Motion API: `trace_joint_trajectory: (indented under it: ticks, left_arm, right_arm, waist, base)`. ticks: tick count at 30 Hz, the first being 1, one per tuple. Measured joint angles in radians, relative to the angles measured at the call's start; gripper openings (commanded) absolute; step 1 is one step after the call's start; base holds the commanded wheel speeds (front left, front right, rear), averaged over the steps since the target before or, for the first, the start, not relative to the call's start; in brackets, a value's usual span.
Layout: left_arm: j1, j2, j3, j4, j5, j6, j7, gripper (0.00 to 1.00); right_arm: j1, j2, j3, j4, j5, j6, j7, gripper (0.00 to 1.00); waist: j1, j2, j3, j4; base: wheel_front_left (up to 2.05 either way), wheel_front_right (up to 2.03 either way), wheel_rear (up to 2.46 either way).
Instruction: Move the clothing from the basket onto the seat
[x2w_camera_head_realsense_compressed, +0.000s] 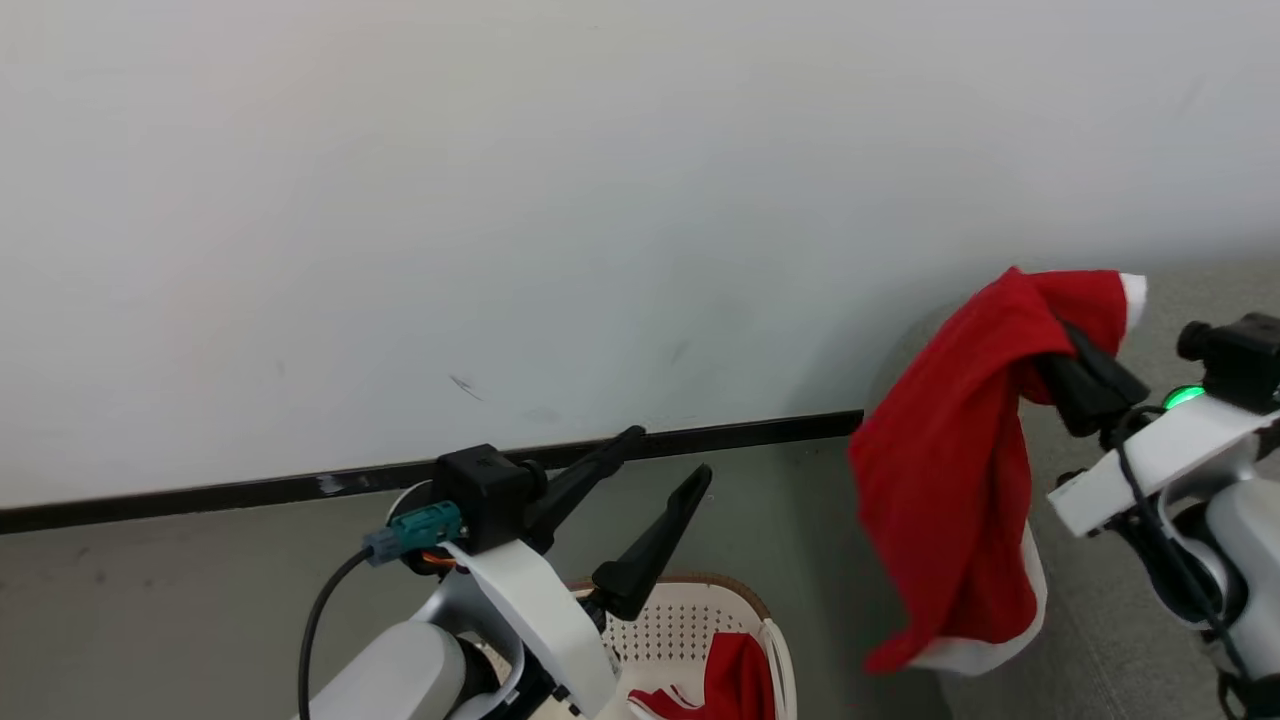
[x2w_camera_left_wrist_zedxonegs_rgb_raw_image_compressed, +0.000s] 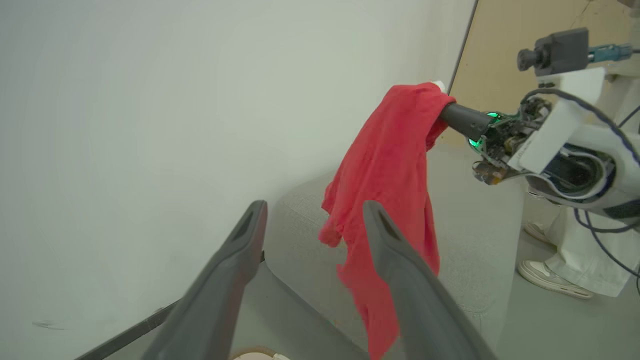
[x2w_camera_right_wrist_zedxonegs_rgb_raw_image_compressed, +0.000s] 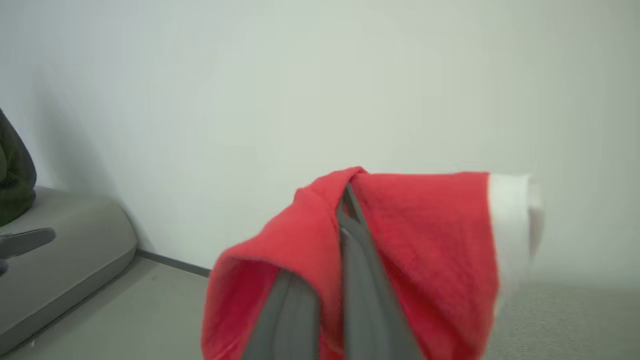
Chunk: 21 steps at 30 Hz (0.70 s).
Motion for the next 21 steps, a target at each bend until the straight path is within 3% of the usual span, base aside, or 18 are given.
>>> trace_joint_trajectory:
  ticks: [12, 21]
  left_arm:
    - [0.035, -0.043, -0.098, -0.012, 0.003, -0.035, -0.029, 1.0]
    - [0.036, -0.079, -0.159, -0.002, 0.012, -0.052, -0.057, 1.0]
  right_arm:
    - [0.184, -0.055, -0.303, -0.043, -0.063, 0.0, -0.001, 0.0]
    - [0.328, -0.057, -0.441, -0.095, -0.108, 0.0, -0.001, 0.0]
  waist:
    - [0.0, 0.0, 0.0, -0.07]
    - [0.0, 0.0, 0.001, -0.135]
  base:
    - [0.0, 0.0, 0.0]
    - [0.0, 0.0, 0.0]
